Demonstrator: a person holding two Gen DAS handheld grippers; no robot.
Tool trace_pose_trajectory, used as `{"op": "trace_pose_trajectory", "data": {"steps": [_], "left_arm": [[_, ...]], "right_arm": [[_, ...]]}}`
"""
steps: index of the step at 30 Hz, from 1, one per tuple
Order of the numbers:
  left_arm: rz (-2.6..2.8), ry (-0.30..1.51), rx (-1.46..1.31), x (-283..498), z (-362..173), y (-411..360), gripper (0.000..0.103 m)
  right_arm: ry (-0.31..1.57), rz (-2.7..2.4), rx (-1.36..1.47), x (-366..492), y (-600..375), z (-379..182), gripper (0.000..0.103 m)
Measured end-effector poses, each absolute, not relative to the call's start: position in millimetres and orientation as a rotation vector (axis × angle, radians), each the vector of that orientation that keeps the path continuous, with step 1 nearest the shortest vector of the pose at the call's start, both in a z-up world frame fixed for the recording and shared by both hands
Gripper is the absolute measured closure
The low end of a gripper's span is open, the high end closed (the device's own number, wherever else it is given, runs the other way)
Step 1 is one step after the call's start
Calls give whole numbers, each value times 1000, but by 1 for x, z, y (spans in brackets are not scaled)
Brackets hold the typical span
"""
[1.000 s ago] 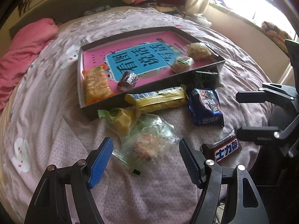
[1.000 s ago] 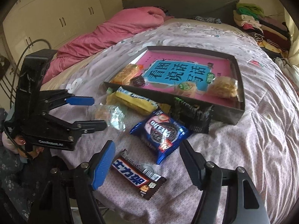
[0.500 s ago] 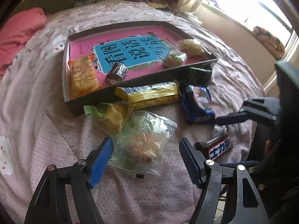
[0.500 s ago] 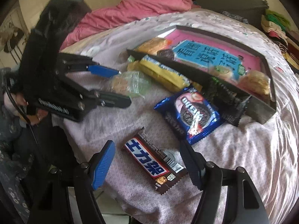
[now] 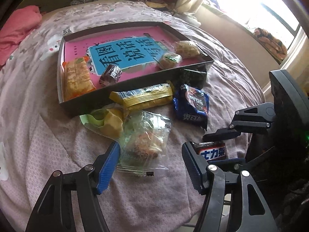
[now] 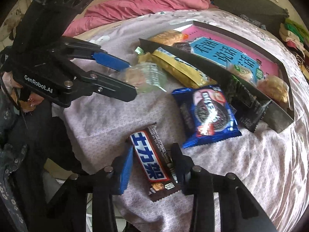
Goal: Organize snacks
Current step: 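Lower the right tool onto the blue-white chocolate bar and close it, then grasp the clear bag with round pastry with the left tool while the right tool holds the chocolate bar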
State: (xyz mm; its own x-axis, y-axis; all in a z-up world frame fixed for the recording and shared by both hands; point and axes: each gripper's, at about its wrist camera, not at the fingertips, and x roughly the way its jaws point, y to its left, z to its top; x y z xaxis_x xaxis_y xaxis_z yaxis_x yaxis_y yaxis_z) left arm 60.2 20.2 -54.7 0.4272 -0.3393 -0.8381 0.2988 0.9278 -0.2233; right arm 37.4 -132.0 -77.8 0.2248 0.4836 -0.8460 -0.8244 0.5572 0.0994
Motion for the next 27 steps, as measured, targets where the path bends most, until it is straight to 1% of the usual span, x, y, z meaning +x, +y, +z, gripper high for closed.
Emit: {"op": "trace_pose_trajectory", "data": {"steps": [2,5,11,25,26,27], "left_arm": [[-410,1064,-57,60,-55,21,35],[-423,1069,-77,59,-54,24,36],[-450,1018,-142,58,-43,30,36],[-426,1091,-35,77,-65,0,37],[-429,1092,-32,77,-66,-2,38],[-426,1093,-23,78,-67,-4,43]], "right_arm": [[978,948,-415,37,-130,-78,68],[984,946,-422,38,-128,-79,68],[994,941,-399,41,-129,-81,68],[999,928,-411,44,-124,-87,68],[994,927,-418,42,-124,-87,69],[990,927,-422,42,-123,-86,70]]}}
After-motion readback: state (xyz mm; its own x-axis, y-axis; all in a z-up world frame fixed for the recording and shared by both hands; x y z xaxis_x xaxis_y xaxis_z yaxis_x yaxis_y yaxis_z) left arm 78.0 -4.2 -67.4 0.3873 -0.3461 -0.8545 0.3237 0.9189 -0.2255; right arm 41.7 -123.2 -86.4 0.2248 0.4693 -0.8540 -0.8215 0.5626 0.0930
